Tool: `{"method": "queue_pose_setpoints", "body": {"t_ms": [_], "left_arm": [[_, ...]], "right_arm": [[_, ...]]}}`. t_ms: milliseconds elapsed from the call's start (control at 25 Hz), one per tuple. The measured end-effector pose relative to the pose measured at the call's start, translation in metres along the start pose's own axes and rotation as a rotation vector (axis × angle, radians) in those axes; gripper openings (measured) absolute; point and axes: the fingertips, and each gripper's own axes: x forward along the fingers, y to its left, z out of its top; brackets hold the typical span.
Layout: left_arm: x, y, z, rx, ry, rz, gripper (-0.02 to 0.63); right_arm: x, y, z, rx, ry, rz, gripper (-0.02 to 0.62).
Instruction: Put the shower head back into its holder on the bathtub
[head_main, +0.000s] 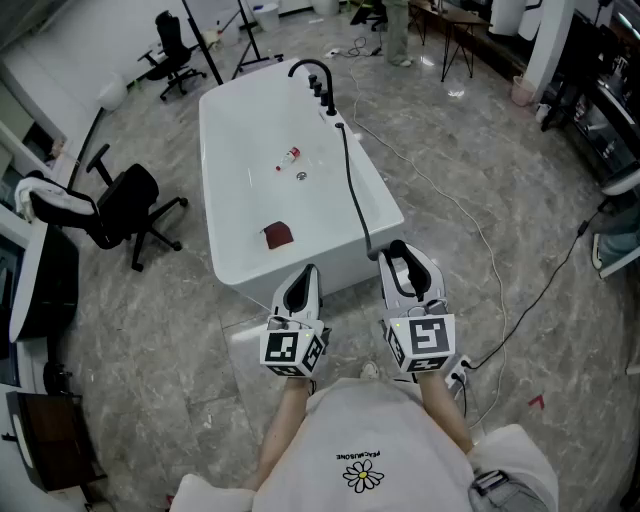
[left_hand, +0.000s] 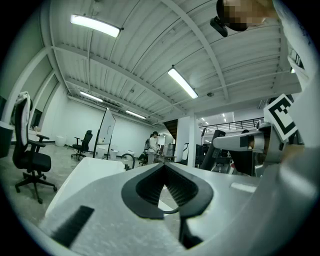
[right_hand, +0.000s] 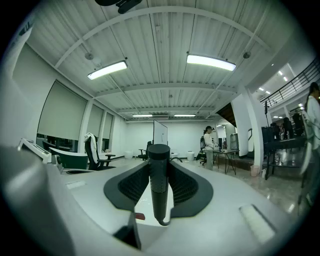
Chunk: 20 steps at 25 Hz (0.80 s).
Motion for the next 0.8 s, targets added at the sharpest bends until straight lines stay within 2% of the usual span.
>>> {"method": "queue_pose_setpoints", "body": {"t_ms": [800], "left_arm": [[0.012, -0.012, -0.027, 0.016, 0.053, -0.013, 0.0]], "right_arm": [[0.014, -0.02, -0.011, -0.003, 0.012, 0.024, 0.13]]}}
